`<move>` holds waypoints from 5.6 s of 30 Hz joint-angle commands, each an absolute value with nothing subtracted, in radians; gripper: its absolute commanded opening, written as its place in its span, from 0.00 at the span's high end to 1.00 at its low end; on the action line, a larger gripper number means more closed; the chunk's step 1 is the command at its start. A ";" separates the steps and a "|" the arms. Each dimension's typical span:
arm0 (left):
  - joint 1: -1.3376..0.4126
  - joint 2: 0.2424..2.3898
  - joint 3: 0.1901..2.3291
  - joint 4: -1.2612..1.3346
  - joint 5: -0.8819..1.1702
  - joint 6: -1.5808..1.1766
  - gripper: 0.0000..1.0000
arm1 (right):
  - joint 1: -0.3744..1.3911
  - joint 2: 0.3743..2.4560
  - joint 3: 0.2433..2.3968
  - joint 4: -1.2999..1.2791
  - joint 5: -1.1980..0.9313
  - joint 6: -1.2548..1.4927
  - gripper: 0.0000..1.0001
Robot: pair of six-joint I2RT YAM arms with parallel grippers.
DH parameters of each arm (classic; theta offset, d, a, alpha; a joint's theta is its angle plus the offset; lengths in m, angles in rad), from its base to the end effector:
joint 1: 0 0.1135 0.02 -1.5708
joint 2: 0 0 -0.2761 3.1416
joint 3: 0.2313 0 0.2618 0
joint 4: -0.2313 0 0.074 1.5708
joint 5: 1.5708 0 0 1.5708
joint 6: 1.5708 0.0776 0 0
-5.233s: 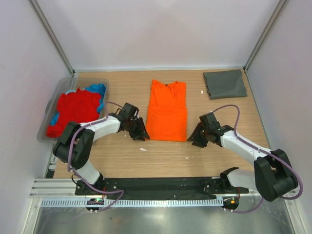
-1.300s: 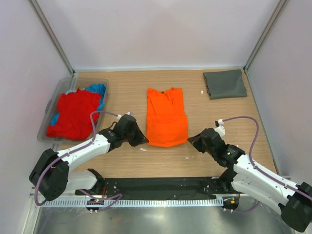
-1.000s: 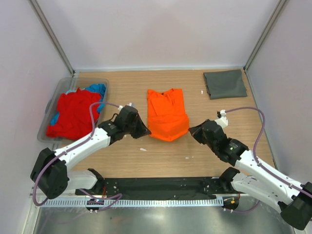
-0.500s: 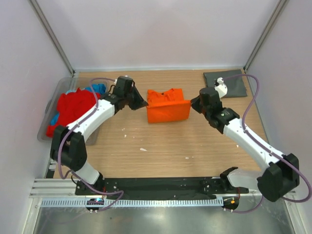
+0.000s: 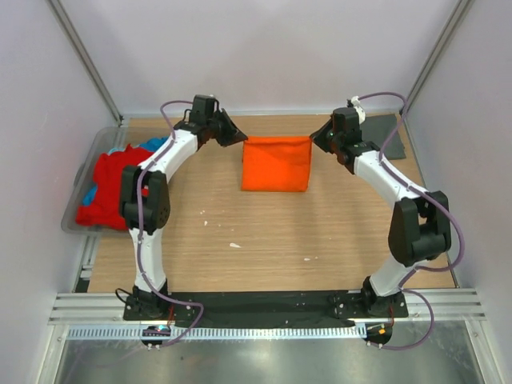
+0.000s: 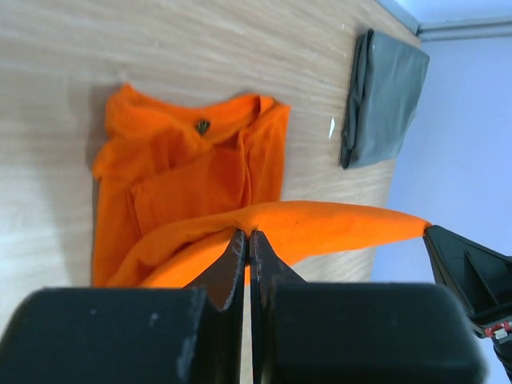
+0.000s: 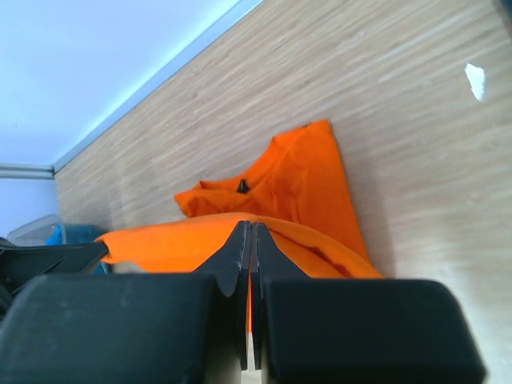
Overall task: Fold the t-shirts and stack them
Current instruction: Fold the tshirt
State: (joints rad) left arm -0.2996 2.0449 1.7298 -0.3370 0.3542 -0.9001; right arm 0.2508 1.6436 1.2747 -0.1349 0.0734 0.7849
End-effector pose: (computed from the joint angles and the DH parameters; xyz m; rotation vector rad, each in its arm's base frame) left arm 0.4923 -0.1803 0.2482 -0.5019 2.3323 -1.0147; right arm 0.4199 0.1017 0.2799 0.6040 2.0333 0.5523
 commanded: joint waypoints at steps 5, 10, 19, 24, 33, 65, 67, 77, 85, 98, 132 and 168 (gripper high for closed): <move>-0.256 2.279 2.003 -0.265 0.481 -0.887 1.00 | 0.190 1.851 1.468 -0.017 -0.107 0.744 0.99; -0.232 2.463 2.181 -0.262 0.506 -0.906 0.97 | 0.167 2.026 1.605 -0.006 -0.164 0.736 0.99; -0.115 2.592 2.287 -0.094 0.586 -1.006 0.70 | 0.144 2.263 1.902 -0.205 -0.318 0.560 0.63; -0.121 2.455 2.119 -0.077 0.627 -0.910 0.72 | 0.143 2.116 1.754 -0.230 -0.308 0.485 0.46; -0.178 2.401 1.945 0.046 0.699 -0.848 0.71 | 0.143 2.006 1.536 -0.293 -0.403 0.354 0.43; -0.118 2.596 2.096 0.186 0.742 -1.033 0.67 | 0.140 2.039 1.316 -0.175 -0.546 0.298 0.41; -0.117 2.551 2.025 0.146 0.742 -1.000 0.67 | 0.143 2.046 1.307 -0.158 -0.580 0.298 0.42; -0.146 2.320 1.683 0.091 0.778 -0.855 0.66 | 0.138 2.026 1.218 -0.038 -0.667 0.356 0.70; -0.206 2.264 1.548 0.009 0.769 -0.718 0.64 | 0.132 2.010 1.198 -0.031 -0.692 0.353 0.73; -0.235 2.122 1.341 -0.155 0.641 -0.744 0.98 | 0.129 1.841 1.007 -0.042 -0.683 0.413 0.91; -0.299 2.123 1.618 -0.281 0.534 -0.646 0.78 | 0.153 1.612 0.798 -0.110 -0.604 0.489 0.63; -0.354 1.896 1.238 -0.354 0.523 -0.620 0.77 | 0.115 1.948 1.376 -0.402 -0.587 0.173 0.32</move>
State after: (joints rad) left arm -0.3344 1.8786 1.2758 -0.3214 0.5961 -0.6422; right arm 0.1268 1.9099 1.3109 -0.3466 -0.5682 0.2398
